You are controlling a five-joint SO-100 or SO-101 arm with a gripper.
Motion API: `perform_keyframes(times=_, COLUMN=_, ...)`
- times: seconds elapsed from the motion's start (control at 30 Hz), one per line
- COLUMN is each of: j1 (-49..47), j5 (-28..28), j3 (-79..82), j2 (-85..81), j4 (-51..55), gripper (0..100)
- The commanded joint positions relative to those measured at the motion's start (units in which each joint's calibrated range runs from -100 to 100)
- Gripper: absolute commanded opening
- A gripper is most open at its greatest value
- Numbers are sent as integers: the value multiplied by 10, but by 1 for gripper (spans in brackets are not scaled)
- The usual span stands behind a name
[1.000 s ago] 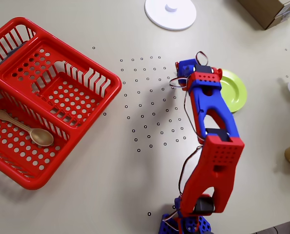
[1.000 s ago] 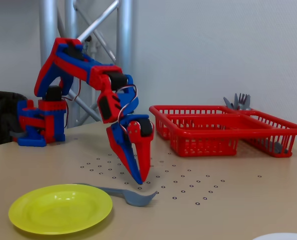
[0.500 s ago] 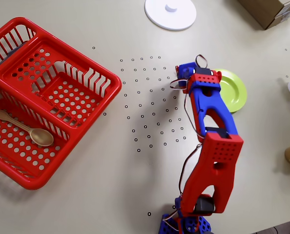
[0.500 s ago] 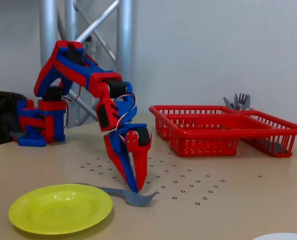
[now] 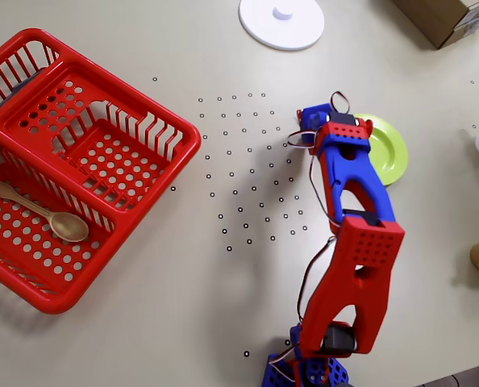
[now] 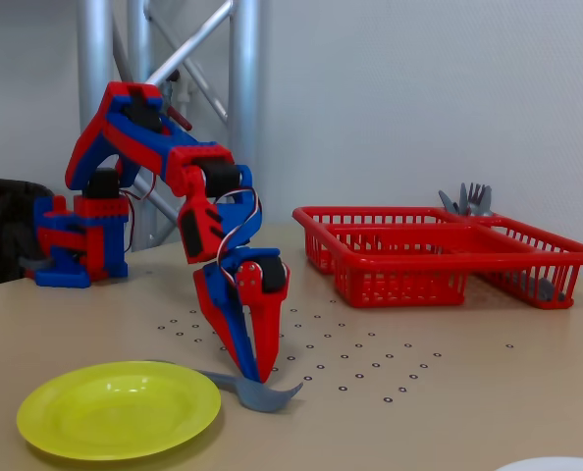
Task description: Push the fork on the left side of the plate
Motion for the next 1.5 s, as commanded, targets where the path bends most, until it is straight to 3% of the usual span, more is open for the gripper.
perform_keyframes(times=0.0, j1=14, j5=4, j3=-46, j2=-20, j4=-3, gripper=0)
perform_keyframes(times=0.5, j1=20, j5=1, j3=-11, j2=-62, j4=-2, gripper=0)
perform_keyframes(times=0.8, j1=-18, j5=-59, j3=75, j2=-250, j4=45, gripper=0)
perform_keyframes(times=1.07, j1=-59, j5=-97, j3=408, j2=-534, j4=-2, gripper=0)
perform_keyframes(times=1.47, j1=-100, j5=-118, j3=910, j2=-894, j4=-188, gripper=0)
